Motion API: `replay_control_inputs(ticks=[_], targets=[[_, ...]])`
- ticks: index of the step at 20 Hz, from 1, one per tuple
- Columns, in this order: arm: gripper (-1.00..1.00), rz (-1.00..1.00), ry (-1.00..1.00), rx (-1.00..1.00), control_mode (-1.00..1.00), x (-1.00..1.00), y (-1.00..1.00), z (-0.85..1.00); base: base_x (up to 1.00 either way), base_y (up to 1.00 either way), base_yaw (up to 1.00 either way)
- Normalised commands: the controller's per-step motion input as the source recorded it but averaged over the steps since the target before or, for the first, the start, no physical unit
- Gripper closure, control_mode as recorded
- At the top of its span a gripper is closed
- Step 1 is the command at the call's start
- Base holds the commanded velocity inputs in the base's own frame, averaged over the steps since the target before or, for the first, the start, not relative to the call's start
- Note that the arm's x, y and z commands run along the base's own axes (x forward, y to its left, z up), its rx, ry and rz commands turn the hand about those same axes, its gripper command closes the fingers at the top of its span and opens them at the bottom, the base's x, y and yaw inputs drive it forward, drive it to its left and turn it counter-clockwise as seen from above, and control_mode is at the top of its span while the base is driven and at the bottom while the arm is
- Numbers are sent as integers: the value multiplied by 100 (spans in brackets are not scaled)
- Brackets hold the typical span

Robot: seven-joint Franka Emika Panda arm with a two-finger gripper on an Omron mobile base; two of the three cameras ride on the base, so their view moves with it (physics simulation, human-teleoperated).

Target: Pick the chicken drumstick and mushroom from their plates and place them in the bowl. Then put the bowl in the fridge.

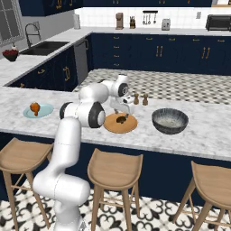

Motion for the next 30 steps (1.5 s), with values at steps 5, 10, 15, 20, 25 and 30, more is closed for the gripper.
replay_control_inputs(ticks=[5,10,15,20,25,30], targets=[[-100,0,3,1,-100,-2,0,-32,0,0,0],[-100,-2,0,0,-100,-79,2,-29,0,0,0],[-100,0,-4,0,-100,-8,12,-13,0,0,0],[-100,2,-11,0,-100,17,0,-9,0,0,0],[-100,1,-2,1,-100,2,0,-27,0,0,0],[100,0,-3,0,-100,0,0,-13,0,0,0]])
